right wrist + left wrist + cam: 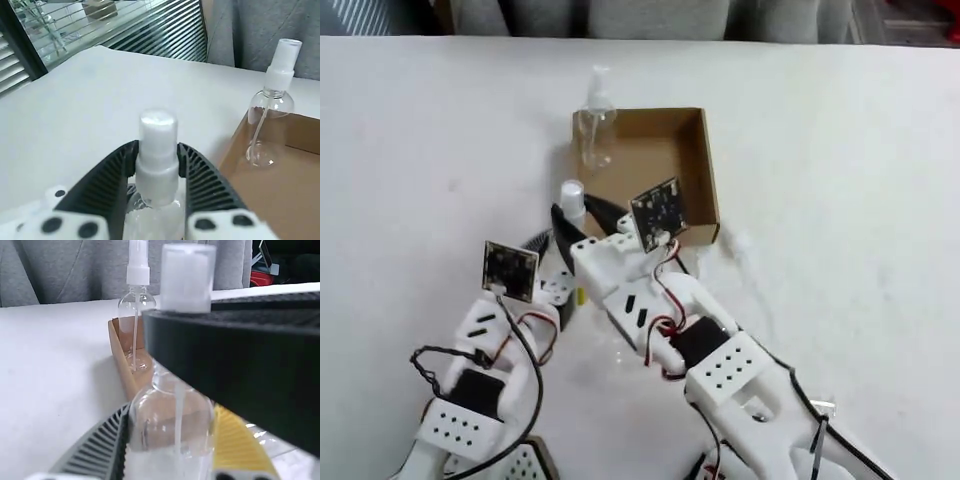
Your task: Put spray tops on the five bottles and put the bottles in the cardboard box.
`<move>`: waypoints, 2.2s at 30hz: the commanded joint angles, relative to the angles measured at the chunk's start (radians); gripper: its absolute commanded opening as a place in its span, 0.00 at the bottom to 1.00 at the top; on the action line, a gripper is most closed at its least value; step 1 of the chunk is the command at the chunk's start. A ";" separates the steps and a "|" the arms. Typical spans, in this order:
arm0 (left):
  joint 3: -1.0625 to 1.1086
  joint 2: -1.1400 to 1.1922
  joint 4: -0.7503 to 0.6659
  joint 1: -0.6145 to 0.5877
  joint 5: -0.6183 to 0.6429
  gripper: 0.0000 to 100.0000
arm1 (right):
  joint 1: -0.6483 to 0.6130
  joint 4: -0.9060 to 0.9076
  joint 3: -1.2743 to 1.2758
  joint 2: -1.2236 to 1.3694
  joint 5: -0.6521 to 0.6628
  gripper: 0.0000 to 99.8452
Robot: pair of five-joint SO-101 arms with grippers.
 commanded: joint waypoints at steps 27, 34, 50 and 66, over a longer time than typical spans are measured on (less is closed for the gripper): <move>-0.005 -0.013 -0.011 0.004 -0.011 0.02 | -0.044 0.073 -0.009 -0.016 -0.008 0.20; -0.005 -0.013 -0.011 0.004 -0.011 0.02 | -0.044 0.154 -0.021 -0.166 -0.008 0.20; -0.005 -0.013 -0.009 0.004 -0.011 0.02 | 0.056 0.312 -0.032 -0.443 -0.009 0.09; -0.005 -0.013 -0.011 0.004 -0.011 0.02 | 0.088 0.309 -0.143 -0.140 -0.095 0.02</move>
